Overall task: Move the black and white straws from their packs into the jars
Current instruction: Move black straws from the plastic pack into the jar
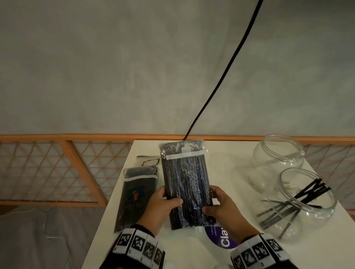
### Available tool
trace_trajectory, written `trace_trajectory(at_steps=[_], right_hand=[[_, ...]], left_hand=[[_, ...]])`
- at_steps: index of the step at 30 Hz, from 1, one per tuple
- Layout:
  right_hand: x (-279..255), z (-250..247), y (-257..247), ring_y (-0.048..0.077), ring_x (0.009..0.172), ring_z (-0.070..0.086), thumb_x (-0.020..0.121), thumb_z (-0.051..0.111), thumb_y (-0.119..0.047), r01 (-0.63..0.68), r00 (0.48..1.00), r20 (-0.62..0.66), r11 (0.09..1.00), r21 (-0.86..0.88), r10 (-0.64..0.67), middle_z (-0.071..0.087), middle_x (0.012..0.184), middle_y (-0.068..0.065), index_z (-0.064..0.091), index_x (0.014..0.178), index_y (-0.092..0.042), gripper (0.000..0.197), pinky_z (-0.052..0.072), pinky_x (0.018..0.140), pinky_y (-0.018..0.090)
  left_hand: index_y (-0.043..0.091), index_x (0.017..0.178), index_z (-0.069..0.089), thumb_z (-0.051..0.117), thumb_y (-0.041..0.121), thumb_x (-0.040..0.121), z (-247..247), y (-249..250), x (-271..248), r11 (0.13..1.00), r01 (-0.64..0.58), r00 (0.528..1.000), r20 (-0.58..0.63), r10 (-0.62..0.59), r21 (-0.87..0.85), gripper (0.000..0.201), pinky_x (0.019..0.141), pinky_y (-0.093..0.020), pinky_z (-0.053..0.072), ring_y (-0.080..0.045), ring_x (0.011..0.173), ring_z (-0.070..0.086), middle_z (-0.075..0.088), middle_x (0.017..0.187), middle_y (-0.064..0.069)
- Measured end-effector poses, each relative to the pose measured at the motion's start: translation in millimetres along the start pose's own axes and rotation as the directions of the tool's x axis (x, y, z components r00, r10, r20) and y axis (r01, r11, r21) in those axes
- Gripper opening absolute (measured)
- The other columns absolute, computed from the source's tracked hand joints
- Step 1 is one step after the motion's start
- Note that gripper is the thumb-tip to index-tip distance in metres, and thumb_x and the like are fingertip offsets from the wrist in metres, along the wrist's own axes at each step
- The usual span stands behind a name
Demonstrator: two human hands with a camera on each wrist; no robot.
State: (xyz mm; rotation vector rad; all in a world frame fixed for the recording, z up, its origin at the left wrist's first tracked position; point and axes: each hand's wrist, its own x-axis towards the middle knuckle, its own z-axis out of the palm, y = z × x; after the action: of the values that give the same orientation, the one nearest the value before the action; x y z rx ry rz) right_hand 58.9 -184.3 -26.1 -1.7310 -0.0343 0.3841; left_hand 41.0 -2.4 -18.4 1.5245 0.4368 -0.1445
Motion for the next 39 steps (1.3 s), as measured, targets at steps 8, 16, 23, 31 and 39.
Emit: trace_trajectory(at_steps=[8, 16, 23, 31, 39], right_hand=[[-81, -17, -7, 0.015, 0.088, 0.066, 0.081, 0.059, 0.003, 0.145, 0.987, 0.081, 0.987, -0.074, -0.139, 0.063, 0.109, -0.001, 0.053, 0.113, -0.024, 0.042, 0.049, 0.062, 0.017], [-132, -34, -1, 0.009, 0.080, 0.063, 0.085, 0.062, -0.013, 0.224, 0.970, -0.056, 0.957, -0.185, -0.238, 0.063, 0.083, -0.013, 0.059, 0.091, -0.034, 0.021, 0.047, 0.074, 0.023], [-150, -46, 18, 0.018, 0.085, 0.066, 0.080, 0.068, -0.017, 0.153, 0.971, -0.142, 0.956, -0.252, -0.193, 0.069, 0.087, -0.003, 0.060, 0.081, -0.026, 0.012, 0.053, 0.078, 0.034], [-164, -54, 20, 0.015, 0.067, 0.051, 0.087, 0.060, -0.016, 0.131, 0.979, -0.105, 0.936, -0.327, -0.173, 0.058, 0.067, 0.000, 0.053, 0.064, -0.015, 0.024, 0.039, 0.066, 0.029], [-180, -61, -11, 0.010, 0.065, 0.055, 0.083, 0.057, -0.014, 0.087, 0.989, 0.098, 0.971, 0.224, -0.112, 0.065, 0.064, -0.004, 0.054, 0.066, -0.012, 0.018, 0.045, 0.065, 0.021]], left_hand=[[0.021, 0.108, 0.062, 0.075, 0.012, 0.068, 12, 19, -83, 0.965, -0.235, 0.969, 0.053, 0.243, -0.116, 0.043, 0.080, -0.026, 0.051, -0.011, 0.094, 0.067, 0.072, 0.102, 0.000], [0.011, 0.108, 0.062, 0.078, -0.001, 0.064, 33, -27, -139, 0.978, -0.208, 0.971, 0.118, 0.207, -0.003, 0.048, 0.065, -0.016, 0.054, -0.011, 0.088, 0.069, 0.073, 0.098, -0.005], [0.008, 0.107, 0.062, 0.074, -0.014, 0.065, 48, -61, -147, 0.982, -0.183, 0.978, 0.112, 0.176, 0.051, 0.049, 0.061, -0.012, 0.051, -0.006, 0.087, 0.067, 0.070, 0.099, -0.002], [0.022, 0.090, 0.065, 0.074, -0.010, 0.069, 49, -74, -153, 0.966, -0.230, 0.973, 0.029, 0.229, 0.117, 0.040, 0.075, -0.021, 0.049, -0.006, 0.084, 0.065, 0.069, 0.087, 0.011], [0.016, 0.088, 0.061, 0.076, -0.005, 0.069, 53, -71, -164, 0.940, -0.294, 0.954, -0.012, 0.301, 0.171, 0.032, 0.067, -0.013, 0.052, -0.012, 0.079, 0.060, 0.063, 0.083, 0.007]])
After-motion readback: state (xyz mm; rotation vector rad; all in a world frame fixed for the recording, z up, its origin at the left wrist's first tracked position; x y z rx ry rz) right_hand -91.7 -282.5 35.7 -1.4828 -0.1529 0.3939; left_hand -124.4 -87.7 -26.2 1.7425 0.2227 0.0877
